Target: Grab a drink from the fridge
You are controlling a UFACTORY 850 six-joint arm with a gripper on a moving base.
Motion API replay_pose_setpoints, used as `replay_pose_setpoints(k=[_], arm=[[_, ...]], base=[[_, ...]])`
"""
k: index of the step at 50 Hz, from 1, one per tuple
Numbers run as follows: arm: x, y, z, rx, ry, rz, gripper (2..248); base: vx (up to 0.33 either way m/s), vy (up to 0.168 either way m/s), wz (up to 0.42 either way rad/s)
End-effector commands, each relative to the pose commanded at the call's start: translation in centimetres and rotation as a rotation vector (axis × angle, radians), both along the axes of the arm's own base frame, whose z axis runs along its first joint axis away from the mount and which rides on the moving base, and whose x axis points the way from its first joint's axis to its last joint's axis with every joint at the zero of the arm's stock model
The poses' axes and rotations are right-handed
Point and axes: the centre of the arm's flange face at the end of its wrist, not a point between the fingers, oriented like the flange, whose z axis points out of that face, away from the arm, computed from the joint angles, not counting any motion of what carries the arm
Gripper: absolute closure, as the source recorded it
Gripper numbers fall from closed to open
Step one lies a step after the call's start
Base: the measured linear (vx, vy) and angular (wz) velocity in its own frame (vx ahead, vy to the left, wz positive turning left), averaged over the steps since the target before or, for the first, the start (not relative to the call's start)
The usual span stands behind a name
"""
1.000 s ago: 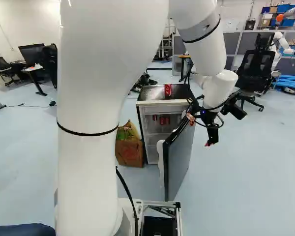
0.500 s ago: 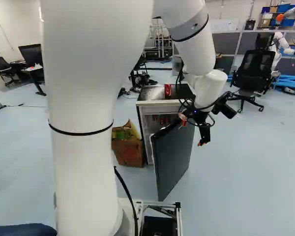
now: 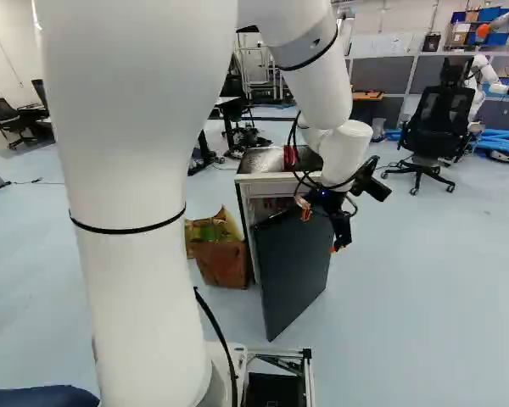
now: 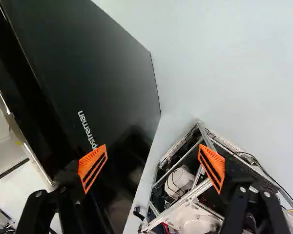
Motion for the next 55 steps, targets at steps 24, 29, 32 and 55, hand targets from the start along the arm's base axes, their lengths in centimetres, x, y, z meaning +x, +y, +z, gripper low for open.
replay_pose_setpoints(k=[24,29,32,55], arm=[[1.0,3.6,-0.1,-0.034,0.032,0.136,3],[1.3,4.3,-0.1,-0.043,0.037,0.165,3],[1.4,4.7,-0.1,-0.049,0.039,0.182,3],[2.6,8.1,-0.2,-0.095,0.056,0.321,3]], base=[[0.000,0.000,0.000],[0.000,0.000,0.000],[0.000,0.000,0.000],[0.000,0.000,0.000]])
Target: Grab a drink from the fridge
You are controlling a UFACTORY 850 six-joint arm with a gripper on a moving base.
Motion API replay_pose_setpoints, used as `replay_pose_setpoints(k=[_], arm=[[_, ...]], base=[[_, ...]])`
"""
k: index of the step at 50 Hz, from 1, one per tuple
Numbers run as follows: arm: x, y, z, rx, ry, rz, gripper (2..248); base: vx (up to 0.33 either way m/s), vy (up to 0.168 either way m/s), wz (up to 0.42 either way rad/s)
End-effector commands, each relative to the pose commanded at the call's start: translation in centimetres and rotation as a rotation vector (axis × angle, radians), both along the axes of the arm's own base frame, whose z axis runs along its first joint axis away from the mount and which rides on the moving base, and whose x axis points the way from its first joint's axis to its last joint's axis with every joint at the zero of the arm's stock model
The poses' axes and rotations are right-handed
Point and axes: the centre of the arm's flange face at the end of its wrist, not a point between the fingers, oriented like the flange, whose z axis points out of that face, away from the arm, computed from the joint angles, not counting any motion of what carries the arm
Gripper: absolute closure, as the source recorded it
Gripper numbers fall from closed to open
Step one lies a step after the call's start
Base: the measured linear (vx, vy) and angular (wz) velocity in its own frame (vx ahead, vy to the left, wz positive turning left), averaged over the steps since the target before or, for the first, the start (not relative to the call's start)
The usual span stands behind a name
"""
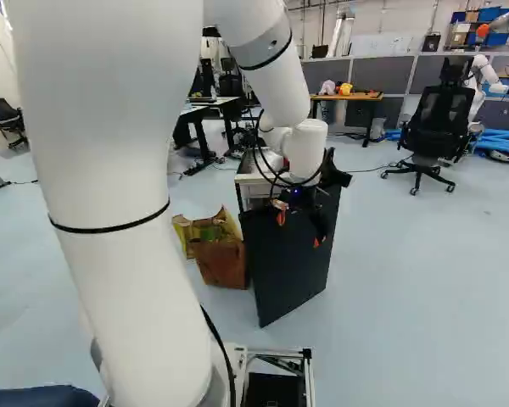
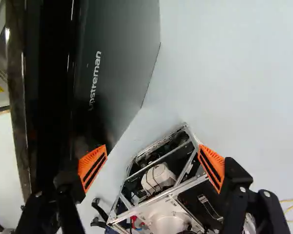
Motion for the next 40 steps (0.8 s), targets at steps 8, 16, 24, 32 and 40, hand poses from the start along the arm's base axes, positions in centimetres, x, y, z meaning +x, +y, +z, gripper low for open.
replay_pose_setpoints(k=[8,16,24,32,40], arm=[[0.4,1.2,0.0,-0.016,0.004,0.050,3],[0.9,2.4,0.0,-0.033,0.005,0.101,3],[1.7,3.6,0.0,-0.054,0.001,0.155,3],[2.4,4.8,0.0,-0.077,-0.007,0.209,3],[3.1,6.0,0.0,-0.099,-0.016,0.262,3]], base=[[0.000,0.000,0.000],[0.000,0.000,0.000],[0.000,0.000,0.000],[0.000,0.000,0.000],[0.000,0.000,0.000]])
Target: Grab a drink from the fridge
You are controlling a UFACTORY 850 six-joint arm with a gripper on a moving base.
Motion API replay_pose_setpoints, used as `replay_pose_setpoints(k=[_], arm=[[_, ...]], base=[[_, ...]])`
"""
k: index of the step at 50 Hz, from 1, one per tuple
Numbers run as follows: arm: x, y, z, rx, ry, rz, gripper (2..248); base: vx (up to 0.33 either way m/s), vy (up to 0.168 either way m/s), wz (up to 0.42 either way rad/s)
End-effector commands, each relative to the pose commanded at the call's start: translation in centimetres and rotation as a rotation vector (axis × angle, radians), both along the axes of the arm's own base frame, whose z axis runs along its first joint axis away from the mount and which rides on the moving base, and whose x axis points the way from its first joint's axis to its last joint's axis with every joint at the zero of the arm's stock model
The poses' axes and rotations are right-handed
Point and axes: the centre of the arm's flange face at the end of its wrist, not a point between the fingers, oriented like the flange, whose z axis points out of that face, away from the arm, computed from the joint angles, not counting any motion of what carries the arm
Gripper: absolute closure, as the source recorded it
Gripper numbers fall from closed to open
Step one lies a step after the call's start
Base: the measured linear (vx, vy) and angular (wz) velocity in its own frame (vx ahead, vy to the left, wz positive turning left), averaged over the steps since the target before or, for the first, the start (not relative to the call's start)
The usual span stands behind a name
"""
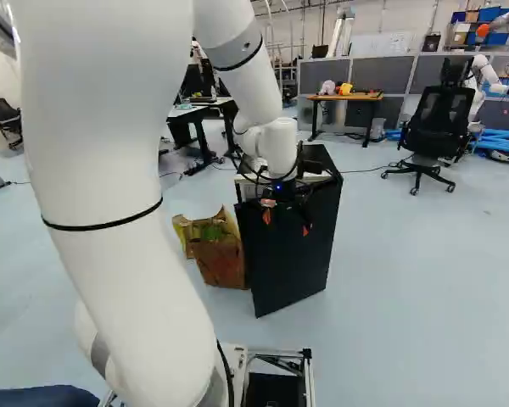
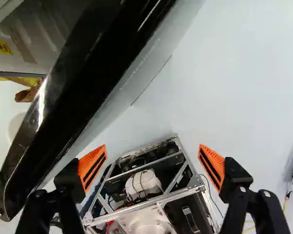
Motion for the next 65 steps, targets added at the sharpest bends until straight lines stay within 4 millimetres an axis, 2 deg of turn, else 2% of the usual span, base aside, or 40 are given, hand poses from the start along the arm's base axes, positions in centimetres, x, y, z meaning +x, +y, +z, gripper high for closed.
replay_pose_setpoints(k=[35,65], arm=[[3.1,4.7,0.1,-0.078,-0.040,0.214,3],[5.9,7.5,0.1,-0.083,-0.057,0.287,3]], base=[[0.000,0.000,0.000],[0.000,0.000,0.000]])
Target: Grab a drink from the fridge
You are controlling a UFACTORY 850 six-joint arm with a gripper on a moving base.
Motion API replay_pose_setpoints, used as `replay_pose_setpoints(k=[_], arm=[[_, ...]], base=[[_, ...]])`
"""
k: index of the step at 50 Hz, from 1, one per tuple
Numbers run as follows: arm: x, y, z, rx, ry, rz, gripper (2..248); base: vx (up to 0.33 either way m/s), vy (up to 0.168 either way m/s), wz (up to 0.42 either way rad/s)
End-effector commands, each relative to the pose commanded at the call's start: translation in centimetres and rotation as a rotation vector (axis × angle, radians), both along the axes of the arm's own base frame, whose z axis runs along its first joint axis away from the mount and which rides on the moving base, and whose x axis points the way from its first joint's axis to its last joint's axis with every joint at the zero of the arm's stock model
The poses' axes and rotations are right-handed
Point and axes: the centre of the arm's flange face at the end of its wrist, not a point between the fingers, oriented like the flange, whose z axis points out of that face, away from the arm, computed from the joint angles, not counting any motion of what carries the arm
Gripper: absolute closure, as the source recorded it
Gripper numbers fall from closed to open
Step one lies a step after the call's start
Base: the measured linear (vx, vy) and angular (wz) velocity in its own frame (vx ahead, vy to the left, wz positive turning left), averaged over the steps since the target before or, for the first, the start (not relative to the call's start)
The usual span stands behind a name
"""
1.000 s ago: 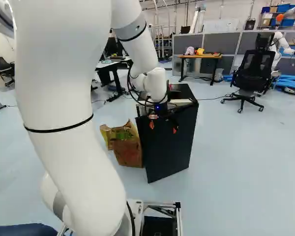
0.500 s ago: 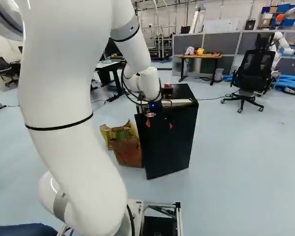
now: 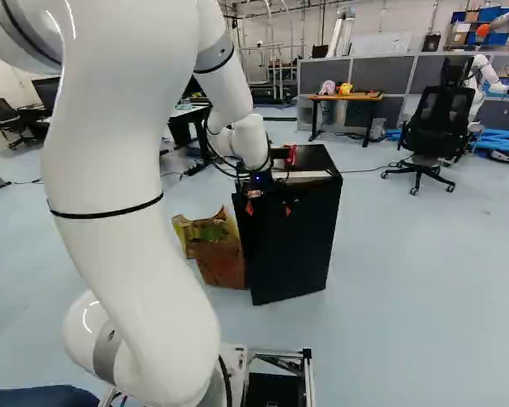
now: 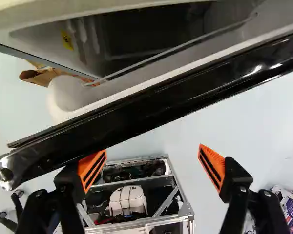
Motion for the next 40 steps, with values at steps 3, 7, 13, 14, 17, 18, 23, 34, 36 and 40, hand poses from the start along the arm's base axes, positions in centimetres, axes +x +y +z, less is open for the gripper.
replay_pose_setpoints(k=[3,7,13,14,17,18,23,34,36,40], arm=[[0.3,0.2,0.0,0.000,-0.001,0.004,3],[0.7,0.3,0.0,-0.001,-0.004,0.009,3],[1.2,0.5,0.0,-0.001,-0.007,0.015,3],[1.3,0.6,0.0,-0.002,-0.007,0.016,3],[1.6,0.7,0.0,-0.002,-0.009,0.019,3],[1.7,0.7,0.0,-0.002,-0.009,0.020,3],[2.2,0.8,0.0,-0.003,-0.013,0.025,3],[3.2,1.2,0.0,-0.004,-0.025,0.035,3],[3.4,1.2,0.0,-0.005,-0.027,0.037,3],[3.7,1.3,0.0,-0.005,-0.031,0.040,3]], base=[[0.000,0.000,0.000],[0.000,0.000,0.000],[0.000,0.000,0.000],[0.000,0.000,0.000],[0.000,0.000,0.000],[0.000,0.000,0.000],[0.000,0.000,0.000],[0.000,0.000,0.000],[0.000,0.000,0.000],[0.000,0.000,0.000]])
